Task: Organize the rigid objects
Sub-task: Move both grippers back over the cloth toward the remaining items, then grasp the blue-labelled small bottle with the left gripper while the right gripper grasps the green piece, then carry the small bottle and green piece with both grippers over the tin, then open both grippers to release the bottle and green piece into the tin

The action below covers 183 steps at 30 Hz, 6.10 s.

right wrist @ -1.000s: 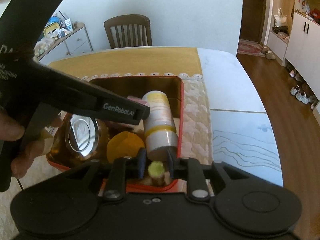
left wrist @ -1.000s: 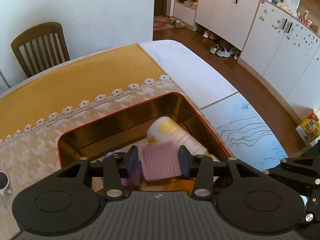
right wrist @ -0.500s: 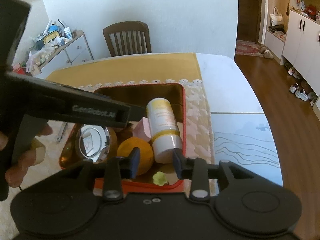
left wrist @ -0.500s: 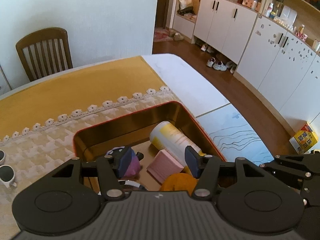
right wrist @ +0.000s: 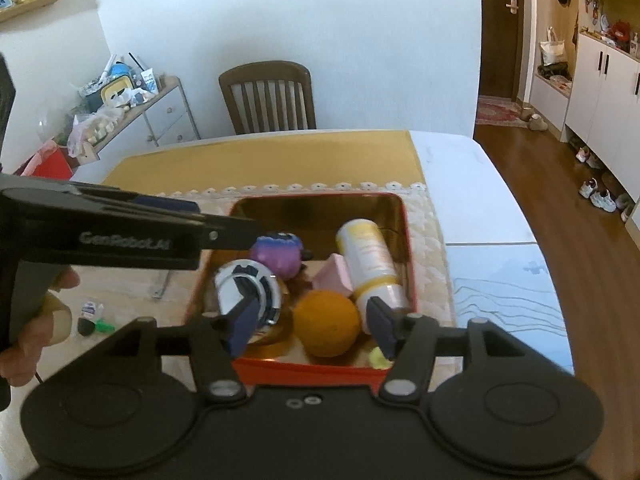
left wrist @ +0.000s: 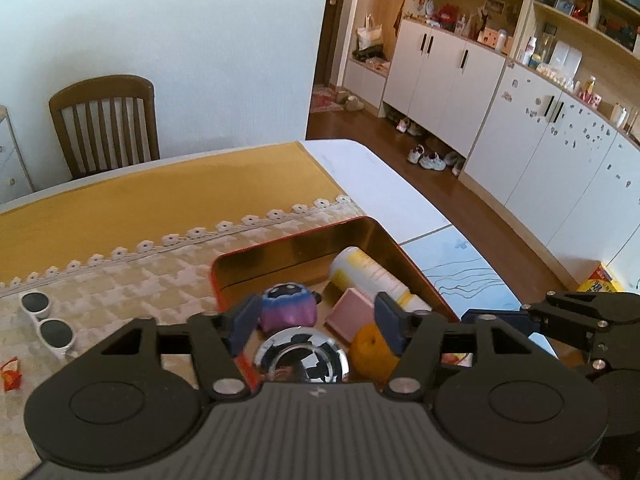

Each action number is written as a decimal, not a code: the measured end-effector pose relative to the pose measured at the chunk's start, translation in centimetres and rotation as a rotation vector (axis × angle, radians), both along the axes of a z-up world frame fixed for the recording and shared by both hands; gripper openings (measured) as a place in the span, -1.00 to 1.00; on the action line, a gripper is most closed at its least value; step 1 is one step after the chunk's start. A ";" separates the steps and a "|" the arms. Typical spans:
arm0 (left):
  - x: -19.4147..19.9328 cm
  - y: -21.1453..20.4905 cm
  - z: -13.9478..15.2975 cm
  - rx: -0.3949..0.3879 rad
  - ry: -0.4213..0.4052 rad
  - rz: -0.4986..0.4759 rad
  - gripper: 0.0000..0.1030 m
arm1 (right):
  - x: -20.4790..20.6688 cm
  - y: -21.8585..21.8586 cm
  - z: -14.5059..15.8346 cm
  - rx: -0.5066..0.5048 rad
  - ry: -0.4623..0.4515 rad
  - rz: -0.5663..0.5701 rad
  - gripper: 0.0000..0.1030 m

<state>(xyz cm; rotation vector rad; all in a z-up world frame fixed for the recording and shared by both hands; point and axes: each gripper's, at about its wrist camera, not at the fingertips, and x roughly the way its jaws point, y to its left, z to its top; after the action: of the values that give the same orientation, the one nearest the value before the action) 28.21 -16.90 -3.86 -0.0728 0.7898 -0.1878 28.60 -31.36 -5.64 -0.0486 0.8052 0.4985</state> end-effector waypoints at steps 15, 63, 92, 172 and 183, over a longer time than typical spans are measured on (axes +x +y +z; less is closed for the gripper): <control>-6.5 8.1 1.7 0.012 -0.071 0.022 0.48 | -3.6 6.2 1.6 0.007 -0.044 0.006 0.62; -10.4 21.0 -10.3 0.036 0.128 0.189 0.58 | -6.5 24.0 -8.0 -0.230 0.000 0.372 0.59; -10.3 21.5 -10.8 0.066 0.120 0.208 -0.26 | -7.6 26.1 -8.8 -0.226 -0.035 0.469 -0.76; 8.0 -5.0 -5.6 0.044 0.137 -0.005 -0.26 | 4.4 -0.2 -3.7 -0.143 -0.044 0.112 -0.76; 8.3 -5.4 -6.5 0.039 0.173 0.002 -0.25 | 4.5 -0.1 -4.1 -0.161 -0.050 0.120 -0.63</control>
<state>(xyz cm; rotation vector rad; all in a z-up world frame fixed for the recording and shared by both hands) 36.53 -22.29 -10.35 -0.0536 0.9656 -0.1661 33.13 -31.42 -9.72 -0.2581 0.7954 0.5430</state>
